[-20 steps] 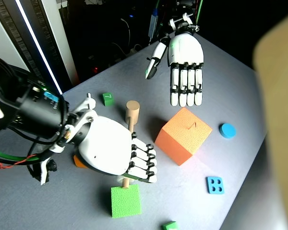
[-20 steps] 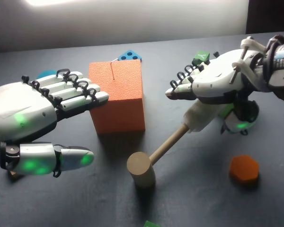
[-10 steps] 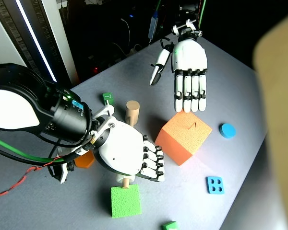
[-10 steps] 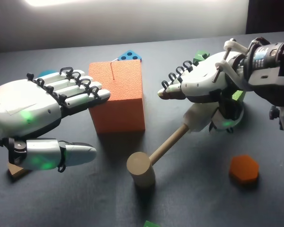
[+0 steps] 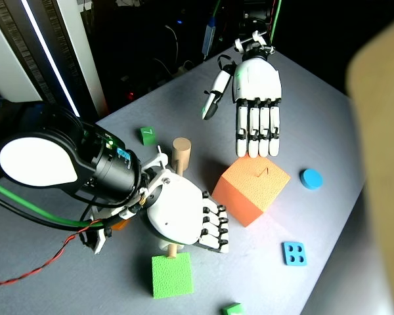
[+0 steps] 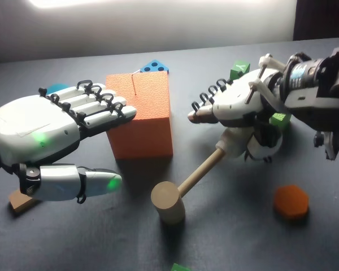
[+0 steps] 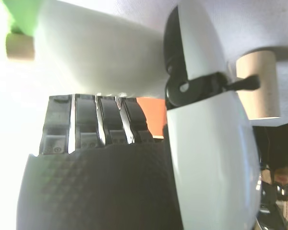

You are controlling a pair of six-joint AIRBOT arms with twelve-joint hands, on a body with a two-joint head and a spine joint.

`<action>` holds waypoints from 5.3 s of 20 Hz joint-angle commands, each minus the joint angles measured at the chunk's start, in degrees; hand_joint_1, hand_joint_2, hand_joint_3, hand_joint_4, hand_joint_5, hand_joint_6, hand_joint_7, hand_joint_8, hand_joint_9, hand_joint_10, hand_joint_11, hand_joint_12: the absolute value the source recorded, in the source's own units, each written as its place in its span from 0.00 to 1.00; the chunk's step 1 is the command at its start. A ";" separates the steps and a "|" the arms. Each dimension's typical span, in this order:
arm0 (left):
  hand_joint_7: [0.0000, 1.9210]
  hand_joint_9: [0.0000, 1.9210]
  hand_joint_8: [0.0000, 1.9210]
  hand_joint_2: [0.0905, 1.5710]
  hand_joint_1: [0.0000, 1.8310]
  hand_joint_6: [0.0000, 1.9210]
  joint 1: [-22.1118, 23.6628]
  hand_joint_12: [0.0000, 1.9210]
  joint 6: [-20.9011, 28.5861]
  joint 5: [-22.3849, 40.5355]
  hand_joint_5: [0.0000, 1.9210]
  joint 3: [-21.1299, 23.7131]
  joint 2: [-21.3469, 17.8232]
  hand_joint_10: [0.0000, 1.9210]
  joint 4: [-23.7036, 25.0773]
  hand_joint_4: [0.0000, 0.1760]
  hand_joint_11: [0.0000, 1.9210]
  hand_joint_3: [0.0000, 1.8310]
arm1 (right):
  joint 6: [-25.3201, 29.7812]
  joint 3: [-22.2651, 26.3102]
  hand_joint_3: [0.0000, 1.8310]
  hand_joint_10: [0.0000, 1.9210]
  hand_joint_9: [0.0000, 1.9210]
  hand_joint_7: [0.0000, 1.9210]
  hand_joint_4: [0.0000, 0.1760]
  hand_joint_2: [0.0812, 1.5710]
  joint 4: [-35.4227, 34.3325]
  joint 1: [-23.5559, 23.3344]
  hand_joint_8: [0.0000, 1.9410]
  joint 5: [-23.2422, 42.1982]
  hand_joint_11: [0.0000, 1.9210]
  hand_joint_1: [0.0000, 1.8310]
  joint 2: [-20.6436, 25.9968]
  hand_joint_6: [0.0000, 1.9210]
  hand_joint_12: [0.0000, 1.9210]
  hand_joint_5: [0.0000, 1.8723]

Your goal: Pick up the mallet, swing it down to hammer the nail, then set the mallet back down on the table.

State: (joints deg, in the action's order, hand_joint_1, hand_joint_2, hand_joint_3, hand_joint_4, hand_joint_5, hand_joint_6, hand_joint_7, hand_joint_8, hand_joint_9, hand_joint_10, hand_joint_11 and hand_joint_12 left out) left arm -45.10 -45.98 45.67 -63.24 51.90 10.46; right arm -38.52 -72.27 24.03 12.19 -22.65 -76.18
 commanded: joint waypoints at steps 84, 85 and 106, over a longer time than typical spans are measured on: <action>0.12 0.10 0.00 0.77 0.00 0.00 -0.99 0.13 3.06 5.43 0.10 -1.32 1.91 0.00 -2.49 0.00 0.00 0.00 | 6.51 19.60 0.01 1.00 0.81 0.73 0.00 0.91 0.86 -10.76 1.00 13.26 0.84 0.29 25.31 1.00 1.00 0.54; 0.12 0.10 0.00 0.77 0.00 0.00 -0.95 0.13 3.06 5.31 0.10 -1.30 1.91 0.00 -2.49 0.00 0.00 0.00 | 7.25 19.37 0.01 1.00 0.81 0.73 0.00 0.91 0.86 -11.03 1.00 14.56 0.84 0.29 25.44 1.00 1.00 0.54; 0.12 0.10 0.00 0.76 0.00 0.00 -0.92 0.14 3.06 5.28 0.11 -1.40 1.93 0.00 -2.49 0.00 0.00 0.00 | -39.58 4.74 0.00 1.00 0.82 0.75 0.00 0.92 -46.51 -2.81 1.00 50.60 0.85 0.36 9.14 1.00 1.00 0.59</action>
State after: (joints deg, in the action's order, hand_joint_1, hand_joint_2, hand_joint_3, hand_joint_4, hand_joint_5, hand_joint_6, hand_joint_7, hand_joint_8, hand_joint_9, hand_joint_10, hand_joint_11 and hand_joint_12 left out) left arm -46.48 -43.20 47.62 -64.40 53.47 8.40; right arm -79.72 -67.35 -27.14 10.44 22.46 -67.57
